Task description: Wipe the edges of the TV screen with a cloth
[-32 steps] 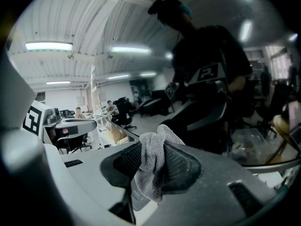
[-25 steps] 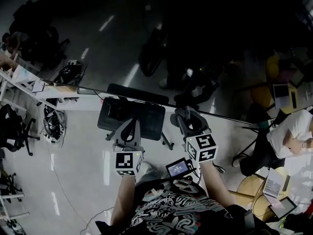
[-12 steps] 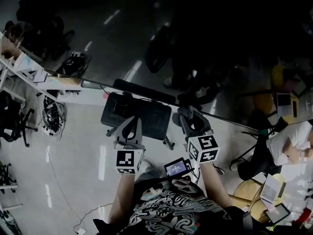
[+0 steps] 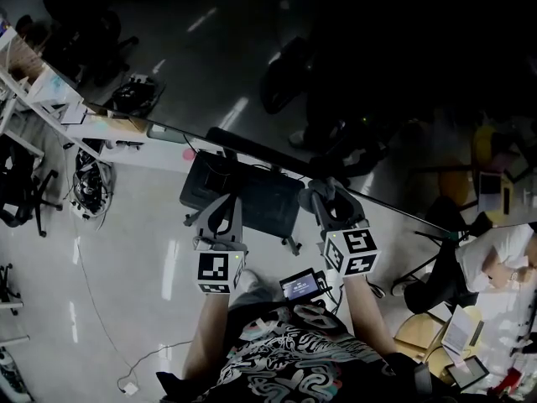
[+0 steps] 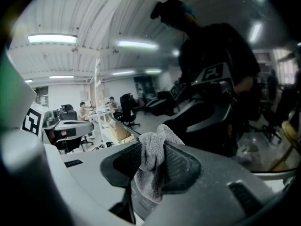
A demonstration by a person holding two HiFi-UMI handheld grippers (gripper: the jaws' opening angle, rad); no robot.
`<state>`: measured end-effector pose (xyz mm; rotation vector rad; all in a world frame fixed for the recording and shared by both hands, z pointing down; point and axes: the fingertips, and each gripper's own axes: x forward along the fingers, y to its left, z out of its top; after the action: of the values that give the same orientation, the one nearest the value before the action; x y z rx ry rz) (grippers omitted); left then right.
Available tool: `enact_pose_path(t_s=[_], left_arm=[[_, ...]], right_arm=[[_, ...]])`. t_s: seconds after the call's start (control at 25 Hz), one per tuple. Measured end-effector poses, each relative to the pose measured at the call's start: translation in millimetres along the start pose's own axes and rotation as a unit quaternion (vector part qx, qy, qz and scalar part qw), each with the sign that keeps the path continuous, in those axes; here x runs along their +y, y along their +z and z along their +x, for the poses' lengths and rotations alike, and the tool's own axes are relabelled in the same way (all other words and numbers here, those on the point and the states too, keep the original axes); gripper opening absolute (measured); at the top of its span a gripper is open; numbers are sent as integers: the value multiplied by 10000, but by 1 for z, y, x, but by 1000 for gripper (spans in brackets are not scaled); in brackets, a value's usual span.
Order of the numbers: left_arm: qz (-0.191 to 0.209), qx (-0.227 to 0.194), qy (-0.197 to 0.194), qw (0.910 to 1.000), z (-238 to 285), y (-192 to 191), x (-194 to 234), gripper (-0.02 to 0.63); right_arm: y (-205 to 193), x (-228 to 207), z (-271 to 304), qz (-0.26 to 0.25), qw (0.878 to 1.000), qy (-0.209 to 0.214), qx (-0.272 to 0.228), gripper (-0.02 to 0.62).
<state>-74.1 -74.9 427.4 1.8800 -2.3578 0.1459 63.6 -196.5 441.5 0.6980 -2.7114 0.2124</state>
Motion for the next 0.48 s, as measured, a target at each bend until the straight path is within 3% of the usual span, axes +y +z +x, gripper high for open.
enact_pose_path(t_s=[0.48], left_arm=[[47, 29, -53, 10000, 2, -5, 25, 22]], right_arm=[[3, 19, 22, 22, 10000, -24, 2, 141]])
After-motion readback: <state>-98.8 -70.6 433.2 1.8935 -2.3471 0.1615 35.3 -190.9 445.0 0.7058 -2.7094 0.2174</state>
